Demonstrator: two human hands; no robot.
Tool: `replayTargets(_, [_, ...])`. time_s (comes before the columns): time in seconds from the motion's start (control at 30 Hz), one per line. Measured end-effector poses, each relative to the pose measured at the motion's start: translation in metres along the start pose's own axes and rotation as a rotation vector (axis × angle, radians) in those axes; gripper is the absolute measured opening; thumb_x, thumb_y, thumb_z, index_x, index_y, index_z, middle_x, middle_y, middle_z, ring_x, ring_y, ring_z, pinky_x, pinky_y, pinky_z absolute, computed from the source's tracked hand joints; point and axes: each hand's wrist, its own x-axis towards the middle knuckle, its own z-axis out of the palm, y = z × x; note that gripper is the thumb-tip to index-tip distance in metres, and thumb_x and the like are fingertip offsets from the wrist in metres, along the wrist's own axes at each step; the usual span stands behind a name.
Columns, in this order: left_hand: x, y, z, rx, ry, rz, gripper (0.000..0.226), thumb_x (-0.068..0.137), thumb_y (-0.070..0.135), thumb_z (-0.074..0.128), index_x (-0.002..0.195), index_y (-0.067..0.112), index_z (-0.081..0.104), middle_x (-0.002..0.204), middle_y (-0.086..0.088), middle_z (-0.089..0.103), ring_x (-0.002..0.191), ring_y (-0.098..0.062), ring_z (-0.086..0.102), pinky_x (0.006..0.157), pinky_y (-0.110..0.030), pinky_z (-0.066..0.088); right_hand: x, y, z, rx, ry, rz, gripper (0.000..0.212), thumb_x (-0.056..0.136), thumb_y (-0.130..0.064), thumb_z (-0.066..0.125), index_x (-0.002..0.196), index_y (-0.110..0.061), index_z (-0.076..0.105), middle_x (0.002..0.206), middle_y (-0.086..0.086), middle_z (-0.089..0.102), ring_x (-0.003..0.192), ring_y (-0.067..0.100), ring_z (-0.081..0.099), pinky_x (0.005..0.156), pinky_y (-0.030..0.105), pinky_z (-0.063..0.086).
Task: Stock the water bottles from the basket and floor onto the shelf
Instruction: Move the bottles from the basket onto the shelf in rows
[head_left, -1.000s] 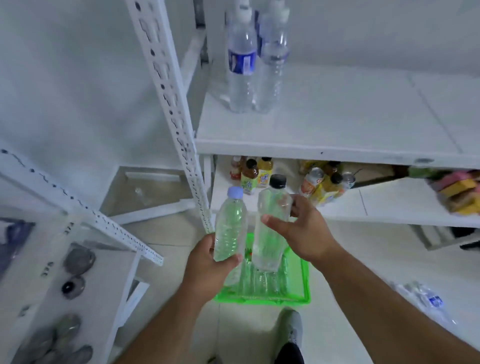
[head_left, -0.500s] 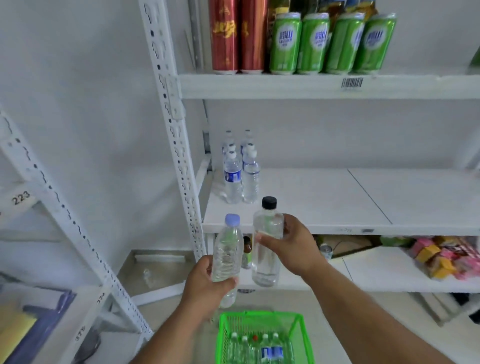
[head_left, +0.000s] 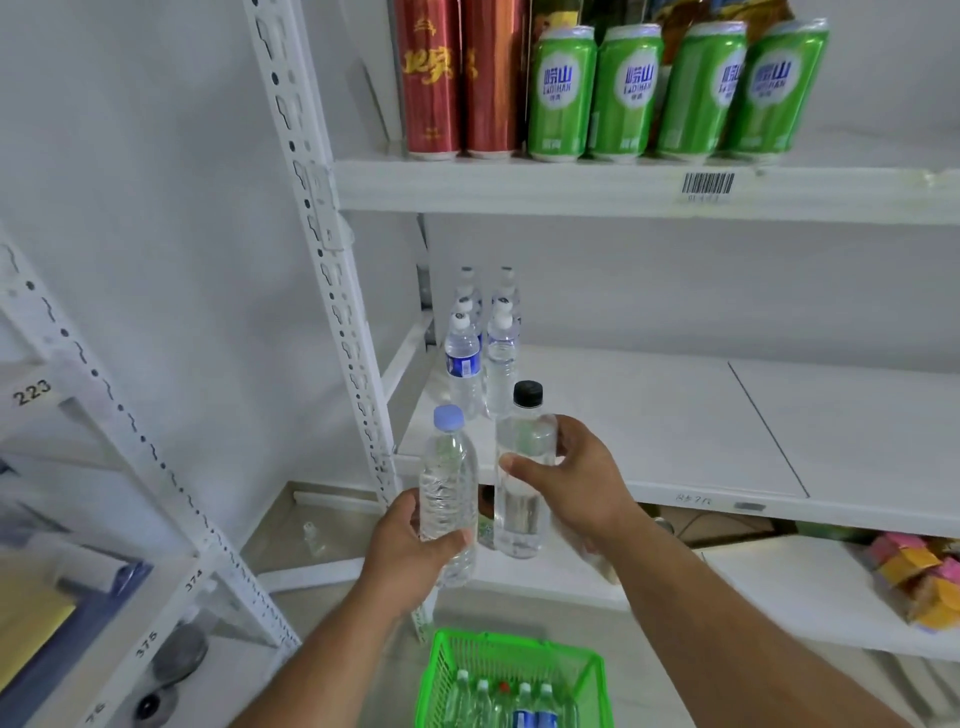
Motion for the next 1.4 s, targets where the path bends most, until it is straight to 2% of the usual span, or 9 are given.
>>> replayTargets(0.2, [0.029, 0.005, 0.004, 0.022, 0.015, -0.023, 0.043, 0.072, 0.009, 0.085, 0.108, 0.023, 0.065, 0.095, 0.005, 0.076, 0.088, -0.008, 0.072, 0.085, -0.033, 0.057, 0.030, 0.004, -0.001, -0.012, -0.002, 0.011, 0.051, 0.072, -0.045, 0.083, 0.116, -0.031, 0.062, 0.103, -0.016, 0.071, 0.096, -0.001, 0.065, 0.090, 0.031, 0.054])
replayTargets(0.43, [0.090, 0.002, -0.010, 0.090, -0.025, 0.018, 0.040, 0.069, 0.019, 0.085, 0.102, 0.031, 0.066, 0.092, 0.014, 0.075, 0.083, 0.001, 0.070, 0.083, -0.032, 0.057, 0.069, -0.001, 0.018, -0.020, 0.069, 0.057, 0.045, 0.072, -0.040, 0.085, 0.111, -0.031, 0.064, 0.099, -0.016, 0.072, 0.093, -0.001, 0.066, 0.088, 0.032, 0.055])
replayTargets(0.63, [0.134, 0.003, -0.018, 0.086, -0.107, 0.036, 0.042, 0.075, 0.021, 0.083, 0.107, 0.036, 0.060, 0.096, 0.015, 0.070, 0.091, -0.003, 0.066, 0.074, -0.024, 0.050, 0.100, -0.003, 0.038, -0.050, 0.129, 0.096, 0.051, 0.073, -0.036, 0.085, 0.117, -0.027, 0.062, 0.106, -0.013, 0.069, 0.099, 0.004, 0.065, 0.091, 0.032, 0.053])
replayTargets(0.83, [0.174, 0.006, -0.010, 0.080, -0.140, 0.042, 0.047, 0.075, 0.019, 0.083, 0.108, 0.037, 0.055, 0.093, 0.021, 0.064, 0.088, 0.008, 0.059, 0.068, -0.013, 0.044, 0.129, 0.000, 0.051, -0.057, 0.148, 0.129, 0.045, 0.076, -0.031, 0.083, 0.115, -0.027, 0.060, 0.104, -0.016, 0.066, 0.096, 0.002, 0.062, 0.077, 0.021, 0.046])
replayTargets(0.93, [0.196, 0.002, 0.000, 0.079, -0.128, 0.015, 0.044, 0.071, 0.020, 0.085, 0.099, 0.041, 0.057, 0.098, 0.016, 0.070, 0.095, -0.007, 0.067, 0.079, -0.026, 0.054, 0.149, 0.007, 0.056, -0.079, 0.148, 0.144, 0.041, 0.075, -0.031, 0.083, 0.110, -0.029, 0.061, 0.099, -0.016, 0.067, 0.091, 0.003, 0.063, 0.071, 0.017, 0.044])
replayTargets(1.0, [0.210, 0.001, 0.005, 0.095, -0.118, 0.006, 0.045, 0.067, 0.022, 0.085, 0.098, 0.041, 0.057, 0.099, 0.014, 0.071, 0.096, -0.009, 0.068, 0.087, -0.033, 0.054, 0.162, 0.012, 0.058, -0.086, 0.145, 0.154, 0.038, 0.075, -0.030, 0.083, 0.105, -0.032, 0.061, 0.097, -0.016, 0.067, 0.090, 0.000, 0.061, 0.069, 0.015, 0.043])
replayTargets(1.2, [0.239, 0.001, 0.013, 0.126, -0.107, -0.017, 0.051, 0.069, 0.020, 0.085, 0.108, 0.035, 0.057, 0.098, 0.015, 0.069, 0.092, -0.002, 0.064, 0.076, -0.022, 0.048, 0.191, 0.032, 0.065, -0.096, 0.141, 0.153, 0.037, 0.071, -0.035, 0.084, 0.102, -0.035, 0.063, 0.101, -0.013, 0.066, 0.092, 0.007, 0.062, 0.073, 0.019, 0.045])
replayTargets(1.33, [0.254, -0.002, 0.017, 0.135, -0.094, -0.038, 0.053, 0.069, 0.019, 0.086, 0.111, 0.031, 0.057, 0.099, 0.013, 0.068, 0.094, -0.007, 0.064, 0.077, -0.024, 0.048, 0.199, 0.042, 0.069, -0.075, 0.142, 0.198, 0.062, 0.073, -0.036, 0.084, 0.127, -0.036, 0.056, 0.119, -0.015, 0.058, 0.112, 0.008, 0.057, 0.090, 0.025, 0.045])
replayTargets(1.4, [0.261, -0.004, 0.018, 0.144, -0.097, -0.050, 0.055, 0.068, 0.021, 0.086, 0.113, 0.031, 0.057, 0.100, 0.012, 0.068, 0.094, -0.007, 0.064, 0.079, -0.027, 0.051, 0.204, 0.045, 0.070, -0.055, 0.133, 0.209, 0.063, 0.072, -0.036, 0.085, 0.127, -0.038, 0.054, 0.120, -0.018, 0.056, 0.115, 0.007, 0.056, 0.093, 0.026, 0.045])
